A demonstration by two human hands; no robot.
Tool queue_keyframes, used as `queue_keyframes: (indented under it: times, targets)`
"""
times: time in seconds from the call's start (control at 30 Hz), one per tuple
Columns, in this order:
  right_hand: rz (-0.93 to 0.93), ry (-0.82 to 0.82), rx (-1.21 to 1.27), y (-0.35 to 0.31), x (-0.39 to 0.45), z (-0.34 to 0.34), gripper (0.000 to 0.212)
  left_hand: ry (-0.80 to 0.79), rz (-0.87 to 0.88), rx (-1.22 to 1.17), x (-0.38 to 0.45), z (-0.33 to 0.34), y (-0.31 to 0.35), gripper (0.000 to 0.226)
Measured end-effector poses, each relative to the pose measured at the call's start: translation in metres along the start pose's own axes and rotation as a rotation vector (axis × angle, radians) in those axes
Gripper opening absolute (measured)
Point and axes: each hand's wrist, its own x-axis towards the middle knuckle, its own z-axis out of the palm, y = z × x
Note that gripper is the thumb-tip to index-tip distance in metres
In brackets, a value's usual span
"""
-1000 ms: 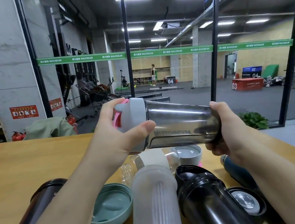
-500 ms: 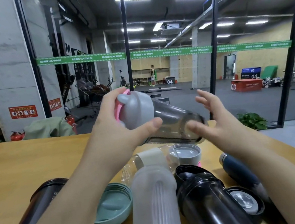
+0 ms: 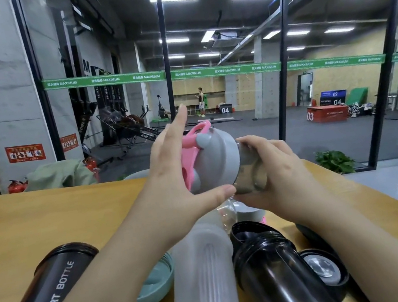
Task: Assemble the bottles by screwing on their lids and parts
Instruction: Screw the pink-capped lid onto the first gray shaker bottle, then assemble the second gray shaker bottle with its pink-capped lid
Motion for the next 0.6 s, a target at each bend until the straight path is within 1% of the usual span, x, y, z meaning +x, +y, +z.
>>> queue_keyframes:
  times: [0.13,0.23,0.37,0.43,0.53,0.6]
  targets:
    - [0.026,0.013,0.072,0.020,-0.004,0.011,0.084,-0.051,-0.131,0.067,0.001,0.004,-0.006,0.116]
    - [0.078,0.038,0.109,0.031,-0.006,0.007,0.082,-0.182,-0.244,0.139,0.000,0.006,-0.010,0.110]
    - [0.268,0.102,0.154,0.044,-0.004,-0.001,0.082,-0.339,-0.270,0.243,-0.003,0.004,-0.016,0.094]
    - [0.372,0.153,0.211,0.049,-0.001,-0.001,0.077,-0.395,-0.278,0.289,-0.003,0.002,-0.018,0.084]
    - [0.526,0.123,0.242,0.053,0.009,0.001,0.066,-0.464,-0.307,0.371,-0.004,0.002,-0.023,0.070]
    - [0.592,0.100,0.221,0.055,0.017,0.003,0.064,-0.492,-0.328,0.406,-0.004,0.003,-0.025,0.065]
